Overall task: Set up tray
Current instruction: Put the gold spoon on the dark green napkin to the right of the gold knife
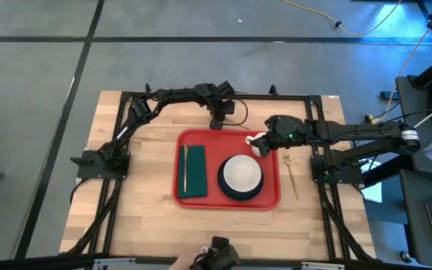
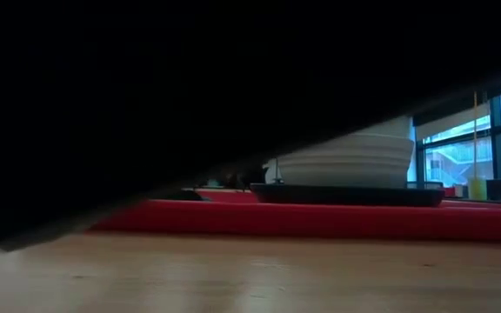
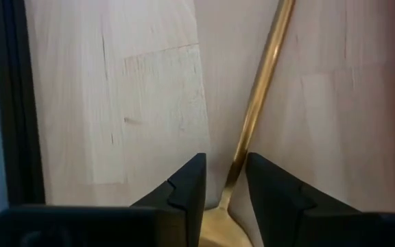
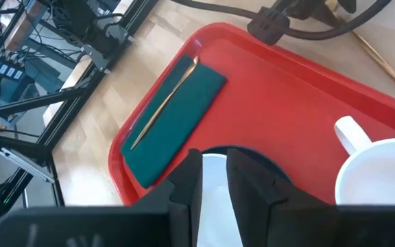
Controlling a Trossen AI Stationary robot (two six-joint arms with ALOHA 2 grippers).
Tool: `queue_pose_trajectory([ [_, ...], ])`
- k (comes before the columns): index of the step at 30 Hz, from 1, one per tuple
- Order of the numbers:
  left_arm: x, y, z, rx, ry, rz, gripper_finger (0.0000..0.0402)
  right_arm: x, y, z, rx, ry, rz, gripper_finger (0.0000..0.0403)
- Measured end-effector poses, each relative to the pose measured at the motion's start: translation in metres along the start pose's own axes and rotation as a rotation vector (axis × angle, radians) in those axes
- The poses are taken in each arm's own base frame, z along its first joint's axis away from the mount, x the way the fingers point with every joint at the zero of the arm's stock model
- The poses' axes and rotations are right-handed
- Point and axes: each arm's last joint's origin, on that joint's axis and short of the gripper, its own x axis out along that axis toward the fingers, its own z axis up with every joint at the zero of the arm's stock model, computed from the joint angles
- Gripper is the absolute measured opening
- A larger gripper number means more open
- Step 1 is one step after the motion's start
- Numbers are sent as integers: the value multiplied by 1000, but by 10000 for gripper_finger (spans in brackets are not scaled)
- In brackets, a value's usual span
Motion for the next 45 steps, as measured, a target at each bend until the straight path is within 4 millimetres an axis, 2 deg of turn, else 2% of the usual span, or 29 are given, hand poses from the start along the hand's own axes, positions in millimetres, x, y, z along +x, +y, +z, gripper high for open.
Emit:
queue_pose_trajectory([
  [13,0,0,0,-43,0,0,91,0,2,-2,1,72,61,71],
  [45,1,-2,1,-29,10,12,90,0,2,-3,1,86,73,71],
])
